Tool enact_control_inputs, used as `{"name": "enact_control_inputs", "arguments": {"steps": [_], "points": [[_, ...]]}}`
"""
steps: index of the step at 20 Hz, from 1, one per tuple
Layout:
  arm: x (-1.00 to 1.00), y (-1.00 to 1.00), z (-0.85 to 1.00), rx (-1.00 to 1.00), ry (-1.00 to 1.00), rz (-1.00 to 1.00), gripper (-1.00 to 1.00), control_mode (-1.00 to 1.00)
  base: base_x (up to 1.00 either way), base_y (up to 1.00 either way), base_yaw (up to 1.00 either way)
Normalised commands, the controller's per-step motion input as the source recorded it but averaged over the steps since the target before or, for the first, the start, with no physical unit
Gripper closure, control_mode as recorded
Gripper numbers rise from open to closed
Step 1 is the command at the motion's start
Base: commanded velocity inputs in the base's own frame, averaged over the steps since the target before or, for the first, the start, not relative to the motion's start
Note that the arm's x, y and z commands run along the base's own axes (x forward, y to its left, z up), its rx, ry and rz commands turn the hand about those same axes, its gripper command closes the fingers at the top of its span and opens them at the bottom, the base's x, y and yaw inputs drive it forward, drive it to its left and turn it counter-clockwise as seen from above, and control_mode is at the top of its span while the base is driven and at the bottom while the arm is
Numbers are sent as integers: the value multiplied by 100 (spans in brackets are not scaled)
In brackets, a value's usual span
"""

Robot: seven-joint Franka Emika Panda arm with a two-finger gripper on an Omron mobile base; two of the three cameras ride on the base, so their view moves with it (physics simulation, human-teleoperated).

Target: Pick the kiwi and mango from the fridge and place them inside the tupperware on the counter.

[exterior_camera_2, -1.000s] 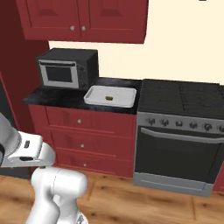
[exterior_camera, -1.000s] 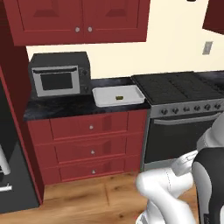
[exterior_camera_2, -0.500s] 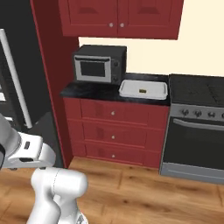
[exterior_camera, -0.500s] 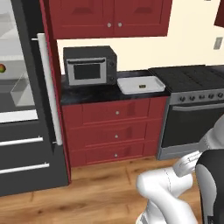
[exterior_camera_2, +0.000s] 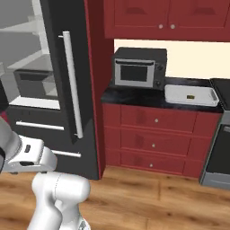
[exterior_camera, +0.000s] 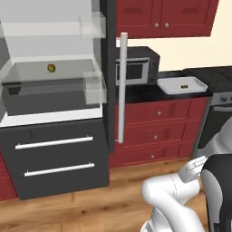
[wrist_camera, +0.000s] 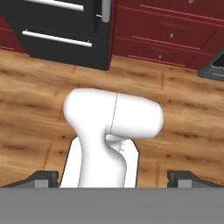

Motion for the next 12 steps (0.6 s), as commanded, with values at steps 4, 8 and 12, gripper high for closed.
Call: {"name": "enact_control_inputs", "arguments": {"steps": [4,8,12], "points": [[0,0,0,0,0,0,-100,100,20,100,0],[0,0,0,0,0,0,-100,100,34,100,0],[0,0,0,0,0,0,-100,100,46,88,0]]}}
